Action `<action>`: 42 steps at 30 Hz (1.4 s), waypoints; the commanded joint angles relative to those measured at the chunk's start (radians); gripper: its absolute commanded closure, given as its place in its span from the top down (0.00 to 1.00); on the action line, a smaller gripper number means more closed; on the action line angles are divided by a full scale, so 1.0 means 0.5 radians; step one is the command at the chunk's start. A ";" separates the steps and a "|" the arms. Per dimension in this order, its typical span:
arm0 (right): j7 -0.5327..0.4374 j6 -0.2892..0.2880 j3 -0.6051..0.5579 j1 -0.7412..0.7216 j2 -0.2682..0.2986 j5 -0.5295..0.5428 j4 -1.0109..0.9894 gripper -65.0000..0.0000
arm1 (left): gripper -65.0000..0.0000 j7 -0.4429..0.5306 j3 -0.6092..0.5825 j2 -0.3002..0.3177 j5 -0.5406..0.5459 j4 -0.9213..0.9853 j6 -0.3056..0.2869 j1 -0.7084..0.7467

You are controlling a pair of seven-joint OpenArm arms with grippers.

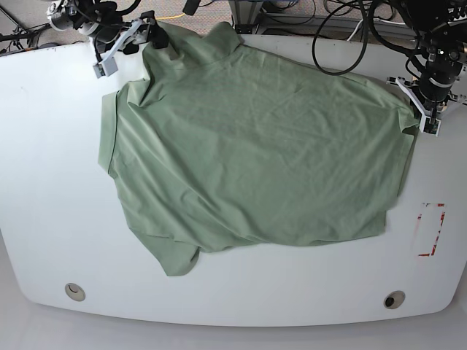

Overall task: Fold the T-shirt properly
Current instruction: 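Pull the shirt edges outward with both grippers to smooth it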

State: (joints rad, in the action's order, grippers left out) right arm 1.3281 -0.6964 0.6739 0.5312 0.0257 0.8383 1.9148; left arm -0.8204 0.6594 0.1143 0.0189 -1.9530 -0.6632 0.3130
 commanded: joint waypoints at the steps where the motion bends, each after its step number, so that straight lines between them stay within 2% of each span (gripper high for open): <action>1: -0.034 -0.003 0.013 -0.070 0.014 0.040 -0.011 0.76 | 0.00 0.040 0.008 0.025 0.010 -0.030 0.005 -0.008; 10: -0.031 -0.003 0.004 -0.242 0.024 0.037 -0.275 0.76 | 0.00 0.040 0.012 0.028 0.010 -0.030 0.005 -0.008; 12: -0.031 -0.003 0.004 -0.242 0.021 0.034 -0.278 0.73 | 0.00 0.040 0.012 0.028 0.010 -0.030 0.005 -0.008; 15: -0.028 -0.003 0.004 -0.220 0.018 0.037 -0.271 0.59 | 0.00 0.043 0.012 0.028 0.010 -0.030 0.005 -0.008; 19: -0.031 -0.003 0.004 -0.153 0.018 0.040 -0.278 0.24 | 0.00 0.043 0.012 0.028 0.010 -0.030 0.005 -0.008; 21: -0.034 -0.003 0.004 -0.143 0.018 0.037 -0.281 0.11 | 0.00 0.043 0.012 0.025 0.010 -0.030 0.005 -0.008; 24: -0.034 -0.003 0.004 -0.100 0.018 0.046 -0.278 0.01 | 0.00 0.043 0.012 0.019 0.010 -0.030 0.005 -0.008; 33: -0.031 -0.003 0.004 -0.018 0.014 0.077 -0.179 0.00 | 0.00 0.043 0.012 0.019 0.013 -0.033 0.005 -0.008; 38: -0.028 -0.003 0.004 0.075 0.024 0.317 -0.149 0.00 | 0.00 0.031 0.012 0.022 0.019 -0.033 0.002 0.048; 42: -0.028 -0.003 0.010 0.124 0.027 0.412 -0.072 0.00 | 0.00 0.028 0.012 0.012 0.019 -0.033 0.002 0.146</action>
State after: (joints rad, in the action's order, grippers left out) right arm 1.3193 -0.6964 0.6727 0.5793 0.0284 1.0134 1.8362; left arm -0.8185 0.6594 0.1112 0.0231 -1.9530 -0.6636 0.3641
